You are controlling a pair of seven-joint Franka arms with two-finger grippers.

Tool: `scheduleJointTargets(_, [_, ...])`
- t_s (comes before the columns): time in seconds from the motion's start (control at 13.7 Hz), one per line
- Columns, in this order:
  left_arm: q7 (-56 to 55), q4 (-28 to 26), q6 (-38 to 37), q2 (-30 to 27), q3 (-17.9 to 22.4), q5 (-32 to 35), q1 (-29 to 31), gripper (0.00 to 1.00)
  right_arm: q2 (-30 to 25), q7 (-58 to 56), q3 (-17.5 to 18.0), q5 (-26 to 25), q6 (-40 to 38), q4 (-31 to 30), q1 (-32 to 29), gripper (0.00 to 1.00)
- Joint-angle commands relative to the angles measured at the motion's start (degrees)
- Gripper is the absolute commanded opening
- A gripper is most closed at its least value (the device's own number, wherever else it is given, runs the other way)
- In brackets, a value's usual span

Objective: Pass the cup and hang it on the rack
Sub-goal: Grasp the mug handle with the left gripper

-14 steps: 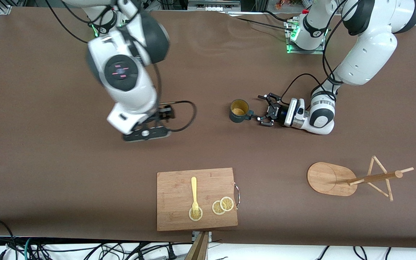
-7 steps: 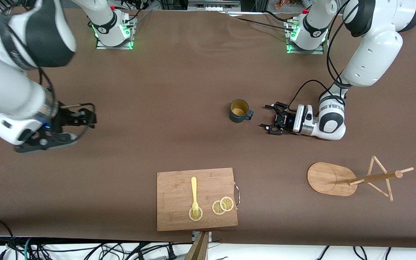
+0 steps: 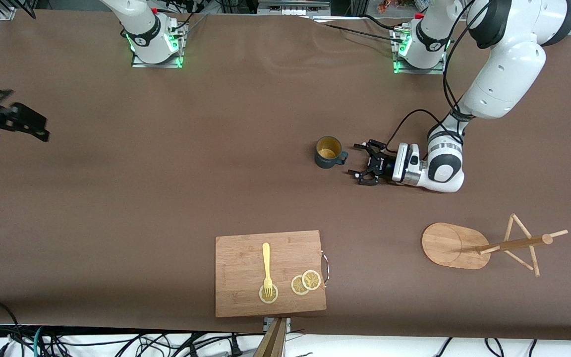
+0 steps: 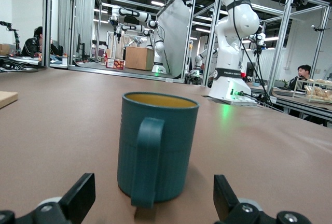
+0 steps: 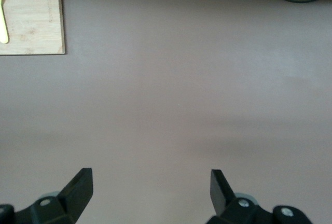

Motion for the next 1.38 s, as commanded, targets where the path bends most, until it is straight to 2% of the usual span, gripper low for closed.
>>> scheduleJointTargets(0.0, [3.0,0.6,0.9,0.7,-0.7,-2.5,-1.6,0.97,-3.4,-1.0,0.8,-0.3,0.3,-5.1,-2.0,1.0])
scheduleJointTargets(0.15, [3.1,0.5,0.9,0.7,-0.9,-3.4,-1.9,0.94,-4.8,-1.6,0.8,-0.5,-0.4,-7.2,-2.5,1.0])
scheduleJointTargets(0.22, [3.3,0.5,0.9,0.7,-0.9,-3.4,-2.3,0.74,-5.3,-1.7,0.9,0.1,-1.0,-7.7,-3.4,1.0])
scheduleJointTargets(0.29, [4.0,0.4,0.9,0.8,-0.9,-3.4,-2.4,0.46,-5.6,-2.2,0.8,0.3,-1.8,-8.1,-4.1,1.0])
scheduleJointTargets(0.36, [6.8,0.4,1.4,0.9,-0.9,-3.6,-2.5,0.34,-5.9,-2.7,0.8,0.4,-2.4,-8.4,-4.3,1.0])
scheduleJointTargets(0.44, [9.8,0.4,1.4,1.0,-0.9,-5.1,-2.5,0.11,-5.9,-3.0,0.7,1.1,-2.9,-8.4,-4.5,1.0])
scheduleJointTargets(0.51, [11.6,0.2,1.0,0.9,-0.8,-5.9,-2.5,0.0,-5.2,-3.8,0.1,1.6,-3.3,-8.1,-4.5,1.0])
scheduleJointTargets(0.8, [10.1,-1.1,1.0,-0.2,-0.2,-5.2,-1.0,0.0,-4.6,-4.8,-0.2,1.6,-3.4,-7.7,-4.4,1.0])
scheduleJointTargets(0.95, [4.9,-2.8,1.0,-2.4,-0.1,-4.5,2.4,0.0,-4.1,-4.9,0.0,1.3,-3.0,-7.1,-4.1,1.0])
scheduleJointTargets(1.02, [1.2,-2.8,0.8,-3.7,-0.1,-3.4,4.5,0.0,-4.1,-5.0,-0.1,1.3,-3.1,-7.0,-4.2,1.0])
scheduleJointTargets(1.17, [-14.1,-2.3,-1.1,-7.8,-0.2,5.6,10.4,0.0,-4.0,-4.9,-0.2,1.2,-3.0,-6.9,-4.4,1.0])
scheduleJointTargets(1.31, [-27.2,-1.8,-6.5,-10.3,-0.5,9.5,16.4,0.0,-4.0,-4.8,-0.3,1.2,-3.0,-6.9,-4.6,1.0])
